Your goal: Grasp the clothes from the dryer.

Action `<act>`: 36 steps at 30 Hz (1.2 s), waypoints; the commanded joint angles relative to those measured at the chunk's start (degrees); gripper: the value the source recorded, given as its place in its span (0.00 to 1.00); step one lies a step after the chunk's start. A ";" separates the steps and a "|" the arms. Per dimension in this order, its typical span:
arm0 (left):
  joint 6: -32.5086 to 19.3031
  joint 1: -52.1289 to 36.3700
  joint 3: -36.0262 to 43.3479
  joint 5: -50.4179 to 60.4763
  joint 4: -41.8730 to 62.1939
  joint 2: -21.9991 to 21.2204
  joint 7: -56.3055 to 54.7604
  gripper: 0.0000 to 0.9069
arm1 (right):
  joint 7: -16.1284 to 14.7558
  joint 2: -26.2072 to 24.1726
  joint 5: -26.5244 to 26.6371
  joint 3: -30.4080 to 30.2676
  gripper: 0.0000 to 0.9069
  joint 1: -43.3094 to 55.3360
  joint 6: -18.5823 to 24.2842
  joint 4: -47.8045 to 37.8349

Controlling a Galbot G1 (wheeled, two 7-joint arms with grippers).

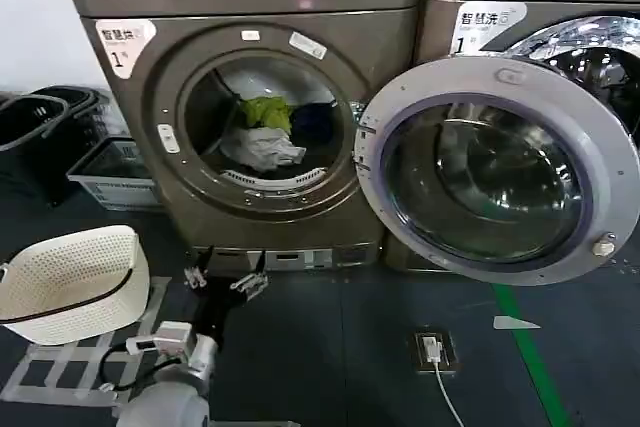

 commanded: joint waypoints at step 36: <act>0.08 -0.43 -0.38 -0.23 -0.11 0.65 0.31 1.00 | -1.53 0.56 1.48 -0.61 1.00 0.10 3.32 0.54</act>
